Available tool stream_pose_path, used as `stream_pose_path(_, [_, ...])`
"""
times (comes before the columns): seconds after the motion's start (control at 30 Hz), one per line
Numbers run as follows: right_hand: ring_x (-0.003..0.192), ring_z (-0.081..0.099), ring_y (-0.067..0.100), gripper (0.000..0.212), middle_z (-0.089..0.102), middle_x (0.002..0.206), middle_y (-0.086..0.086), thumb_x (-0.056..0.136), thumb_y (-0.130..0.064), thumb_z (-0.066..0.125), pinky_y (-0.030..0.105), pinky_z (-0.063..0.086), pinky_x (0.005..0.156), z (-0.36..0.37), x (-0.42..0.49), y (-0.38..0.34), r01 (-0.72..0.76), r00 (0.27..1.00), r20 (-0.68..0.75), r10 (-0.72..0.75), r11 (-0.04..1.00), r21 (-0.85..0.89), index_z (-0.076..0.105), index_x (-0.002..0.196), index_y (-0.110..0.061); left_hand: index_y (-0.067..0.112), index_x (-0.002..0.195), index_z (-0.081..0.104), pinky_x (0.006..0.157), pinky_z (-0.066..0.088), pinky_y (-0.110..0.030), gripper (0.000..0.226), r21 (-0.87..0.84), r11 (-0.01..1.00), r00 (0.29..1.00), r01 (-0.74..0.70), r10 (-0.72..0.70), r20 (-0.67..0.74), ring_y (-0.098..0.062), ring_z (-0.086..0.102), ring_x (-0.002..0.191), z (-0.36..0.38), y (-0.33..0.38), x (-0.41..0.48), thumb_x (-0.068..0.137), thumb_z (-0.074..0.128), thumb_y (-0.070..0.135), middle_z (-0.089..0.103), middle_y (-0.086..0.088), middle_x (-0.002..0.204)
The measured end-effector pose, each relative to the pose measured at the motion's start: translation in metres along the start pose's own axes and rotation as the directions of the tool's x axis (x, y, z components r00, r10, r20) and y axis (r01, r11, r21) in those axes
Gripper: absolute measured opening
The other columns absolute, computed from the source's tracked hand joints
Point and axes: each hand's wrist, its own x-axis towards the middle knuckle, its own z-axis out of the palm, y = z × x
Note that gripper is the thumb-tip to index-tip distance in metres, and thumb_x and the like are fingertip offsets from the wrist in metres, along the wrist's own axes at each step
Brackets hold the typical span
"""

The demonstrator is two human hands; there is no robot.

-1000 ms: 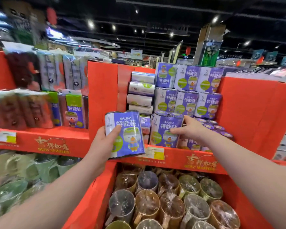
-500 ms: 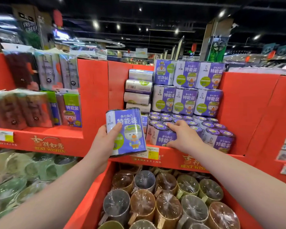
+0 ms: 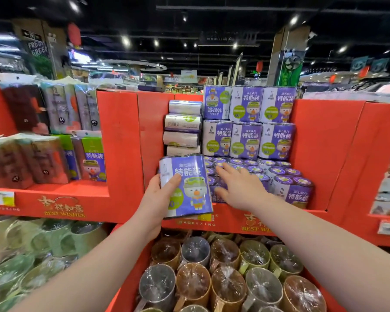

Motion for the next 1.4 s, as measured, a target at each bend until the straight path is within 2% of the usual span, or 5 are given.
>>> stream_pose_path(0.17, [0.134, 0.042, 0.019, 0.076, 0.039, 0.148, -0.009, 0.082, -0.063, 0.055, 0.042, 0.036, 0.111, -0.036, -0.003, 0.01, -0.098, 0.994, 0.076, 0.079, 0.328, 0.94, 0.033, 0.146, -0.03, 0.014, 0.123, 0.055, 0.086, 0.056, -0.041, 0.03, 0.016, 0.999, 0.988, -0.031, 0.029, 0.149, -0.026, 0.069, 0.099, 0.038, 0.011, 0.003, 0.094, 0.059, 0.021, 0.07, -0.01, 0.114])
stream_pose_path(0.33, [0.113, 0.055, 0.006, 0.077, 0.045, 0.14, -0.011, 0.079, -0.025, 0.077, 0.019, 0.045, 0.08, -0.057, -0.012, 0.057, -0.024, 0.991, -0.047, 0.124, 0.517, 0.856, 0.039, 0.145, -0.03, 0.027, 0.135, 0.049, 0.097, 0.051, -0.041, 0.058, 0.241, 0.957, 0.947, -0.162, 0.082, 0.31, -0.02, 0.062, 0.113, 0.076, 0.009, 0.019, 0.083, 0.069, 0.042, 0.058, -0.001, 0.131])
stream_pose_path(0.5, [0.069, 0.062, 0.001, 0.06, 0.064, 0.112, 0.003, 0.077, -0.01, 0.078, 0.017, 0.048, 0.063, -0.058, -0.014, 0.102, -0.095, 0.973, -0.023, 0.229, 0.488, 0.868, 0.054, 0.132, -0.015, 0.034, 0.149, 0.029, 0.115, 0.026, -0.04, 0.089, 0.922, 0.239, 0.951, -0.305, 0.127, 0.282, -0.027, 0.022, 0.143, 0.07, 0.003, 0.042, 0.074, 0.068, 0.063, 0.02, -0.006, 0.156])
stream_pose_path(0.93, [0.145, 0.019, 0.024, 0.088, 0.021, 0.158, -0.003, 0.075, -0.061, 0.066, 0.04, 0.022, 0.116, 0.002, -0.015, 0.107, 0.046, 0.998, -0.047, -0.037, 0.975, 0.216, 0.033, 0.148, -0.025, 0.037, 0.146, 0.034, 0.111, 0.027, -0.032, 0.076, 0.889, 0.363, 0.954, -0.28, 0.005, 0.298, -0.023, 0.022, 0.146, 0.053, -0.017, 0.05, 0.08, 0.072, 0.042, 0.005, -0.003, 0.162])
stream_pose_path(1.4, [0.149, 0.007, 0.022, 0.086, -0.003, 0.162, -0.007, 0.09, -0.066, 0.041, 0.048, 0.024, 0.116, -0.004, -0.01, 0.099, -0.026, 0.959, 0.278, 0.052, 0.995, -0.097, 0.001, 0.155, -0.026, 0.042, 0.141, 0.034, 0.105, 0.035, -0.036, 0.071, 0.922, 0.305, 0.969, -0.239, 0.019, 0.245, -0.028, 0.034, 0.14, 0.062, -0.02, 0.045, 0.079, 0.07, 0.044, 0.005, 0.0, 0.161])
